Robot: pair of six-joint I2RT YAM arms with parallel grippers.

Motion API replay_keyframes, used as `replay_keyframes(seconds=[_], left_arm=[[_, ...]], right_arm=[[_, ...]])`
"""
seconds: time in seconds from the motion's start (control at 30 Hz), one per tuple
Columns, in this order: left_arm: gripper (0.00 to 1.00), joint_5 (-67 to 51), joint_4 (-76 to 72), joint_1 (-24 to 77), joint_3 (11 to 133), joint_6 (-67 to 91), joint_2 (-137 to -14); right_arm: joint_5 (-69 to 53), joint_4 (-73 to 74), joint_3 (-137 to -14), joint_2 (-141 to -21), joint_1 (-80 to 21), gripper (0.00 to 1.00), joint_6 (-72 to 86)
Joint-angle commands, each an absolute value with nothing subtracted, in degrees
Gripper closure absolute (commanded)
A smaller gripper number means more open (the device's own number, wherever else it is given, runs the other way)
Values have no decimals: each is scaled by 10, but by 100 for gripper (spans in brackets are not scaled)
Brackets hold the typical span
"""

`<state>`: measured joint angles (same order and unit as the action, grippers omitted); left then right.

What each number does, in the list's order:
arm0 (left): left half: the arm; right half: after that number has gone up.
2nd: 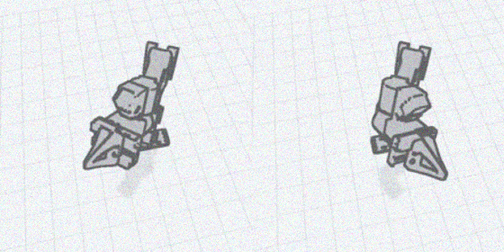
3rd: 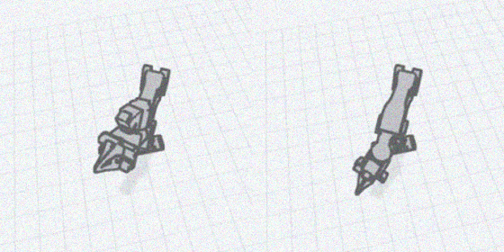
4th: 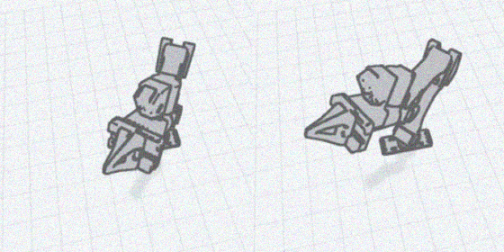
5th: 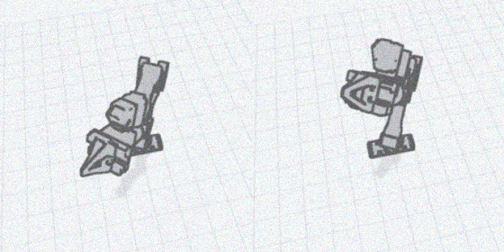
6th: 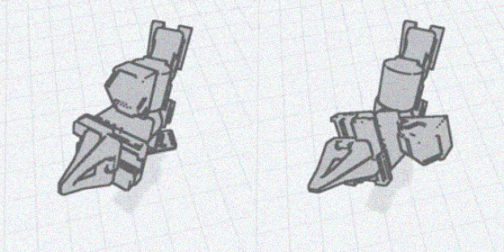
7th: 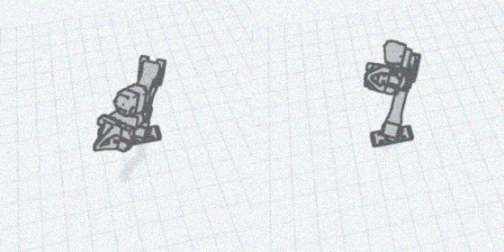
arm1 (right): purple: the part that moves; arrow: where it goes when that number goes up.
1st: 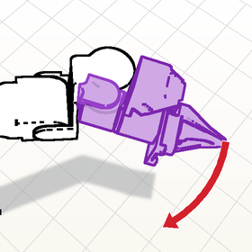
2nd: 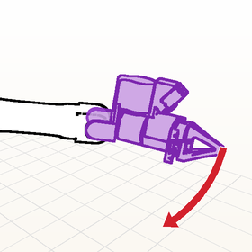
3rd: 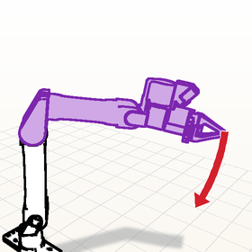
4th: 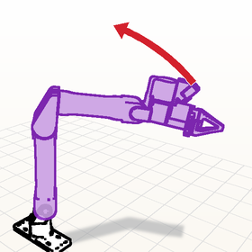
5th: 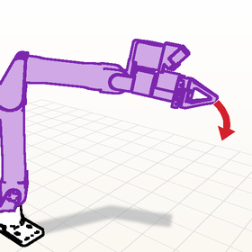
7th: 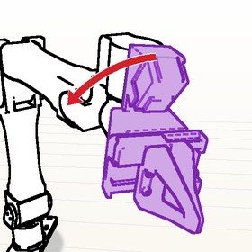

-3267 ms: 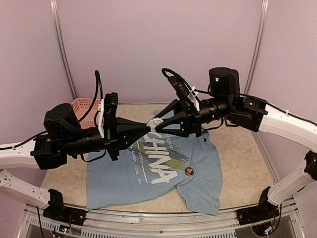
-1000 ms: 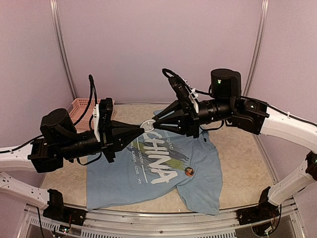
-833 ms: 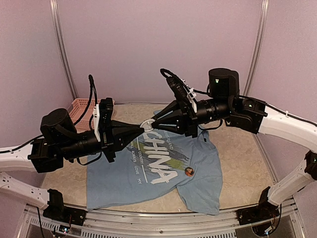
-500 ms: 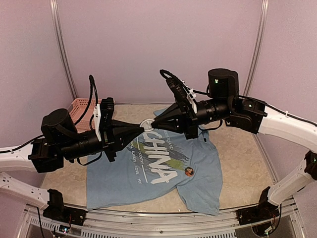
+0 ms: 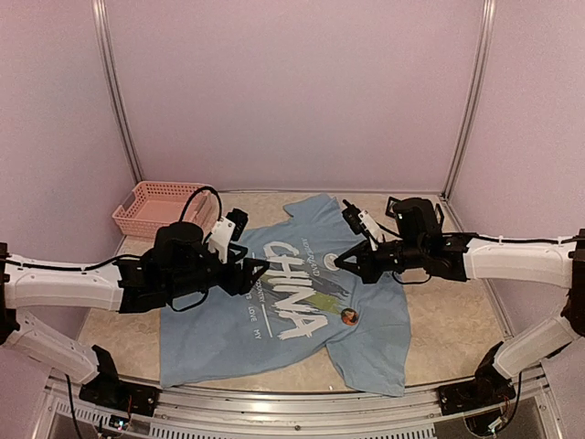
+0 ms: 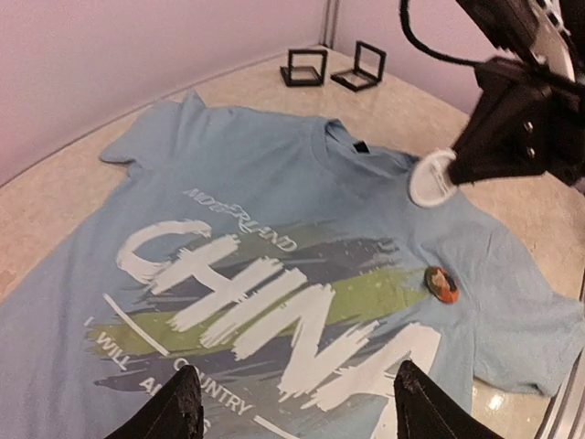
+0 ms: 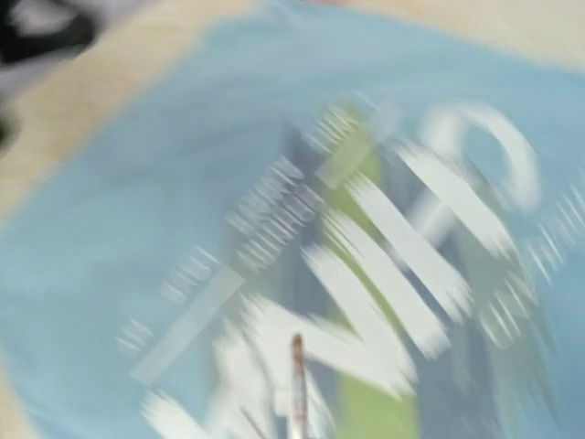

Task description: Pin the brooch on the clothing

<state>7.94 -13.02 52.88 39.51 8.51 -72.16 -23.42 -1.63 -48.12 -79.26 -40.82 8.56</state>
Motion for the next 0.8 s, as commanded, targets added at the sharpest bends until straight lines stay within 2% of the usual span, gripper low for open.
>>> replay_keyframes(seconds=[0.0,0.17,0.33,0.47,0.67,0.77], left_arm=[[32,28,-199,594,404,-21,-816],[30,-85,-197,611,476,-123,-954],[29,-92,-154,612,577,-175,-1082],[34,-101,-119,611,628,-184,-1143],[39,-122,-89,607,650,-183,-1171],[47,-123,-85,597,655,-177,-1185]], right_arm=[[-162,-110,-417,-777,-383,100,104],[-168,-156,-370,-802,-374,100,104],[-173,-192,-342,-806,-370,100,91],[-189,-217,-326,-810,-363,100,90],[-205,-220,-321,-822,-353,100,86],[-212,-222,-321,-830,-348,100,85]])
